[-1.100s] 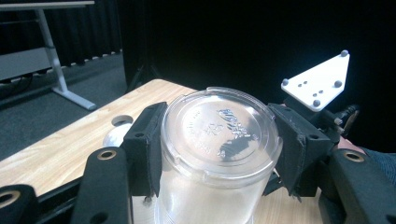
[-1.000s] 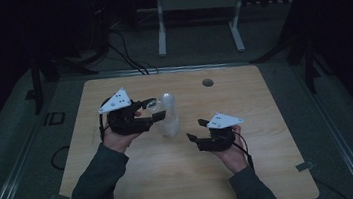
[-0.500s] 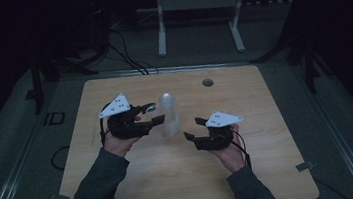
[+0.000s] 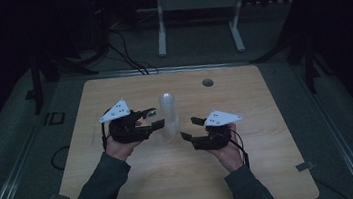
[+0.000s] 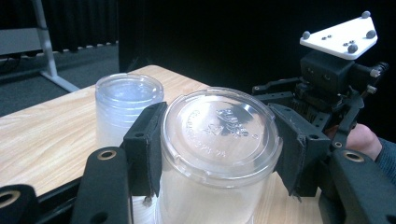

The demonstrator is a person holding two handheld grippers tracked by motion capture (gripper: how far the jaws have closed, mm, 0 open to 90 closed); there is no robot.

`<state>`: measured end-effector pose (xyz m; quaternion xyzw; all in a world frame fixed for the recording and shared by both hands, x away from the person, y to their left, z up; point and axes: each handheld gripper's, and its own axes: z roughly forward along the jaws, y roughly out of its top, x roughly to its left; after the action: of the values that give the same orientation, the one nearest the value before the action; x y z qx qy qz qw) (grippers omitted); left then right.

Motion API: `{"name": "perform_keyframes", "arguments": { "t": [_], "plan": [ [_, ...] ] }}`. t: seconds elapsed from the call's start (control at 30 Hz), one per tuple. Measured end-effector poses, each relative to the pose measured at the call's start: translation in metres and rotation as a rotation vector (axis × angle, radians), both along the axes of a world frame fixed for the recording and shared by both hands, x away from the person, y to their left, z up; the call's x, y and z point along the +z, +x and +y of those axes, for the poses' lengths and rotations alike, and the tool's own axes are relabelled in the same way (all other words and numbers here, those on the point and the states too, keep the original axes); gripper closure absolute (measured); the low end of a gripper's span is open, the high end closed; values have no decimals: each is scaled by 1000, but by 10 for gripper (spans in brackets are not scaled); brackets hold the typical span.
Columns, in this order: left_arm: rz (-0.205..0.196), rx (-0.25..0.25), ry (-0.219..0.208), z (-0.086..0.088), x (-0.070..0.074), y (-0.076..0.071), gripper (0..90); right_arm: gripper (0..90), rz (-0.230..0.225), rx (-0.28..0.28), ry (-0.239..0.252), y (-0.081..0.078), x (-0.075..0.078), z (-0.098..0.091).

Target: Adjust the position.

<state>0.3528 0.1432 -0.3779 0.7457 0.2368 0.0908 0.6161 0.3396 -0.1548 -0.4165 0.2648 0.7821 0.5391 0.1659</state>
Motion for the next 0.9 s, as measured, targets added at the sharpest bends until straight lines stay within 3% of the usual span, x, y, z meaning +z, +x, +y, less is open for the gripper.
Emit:
{"name": "perform_keyframes", "arguments": {
  "t": [0.37, 0.9],
  "plan": [
    [22, -8, -34, 4, -11, 2, 411, 321, 10, 30, 30, 0, 1, 3],
    [39, -19, -62, 5, -18, 2, 412, 322, 0, 61, 31, 0, 5, 11]
  ]
}}
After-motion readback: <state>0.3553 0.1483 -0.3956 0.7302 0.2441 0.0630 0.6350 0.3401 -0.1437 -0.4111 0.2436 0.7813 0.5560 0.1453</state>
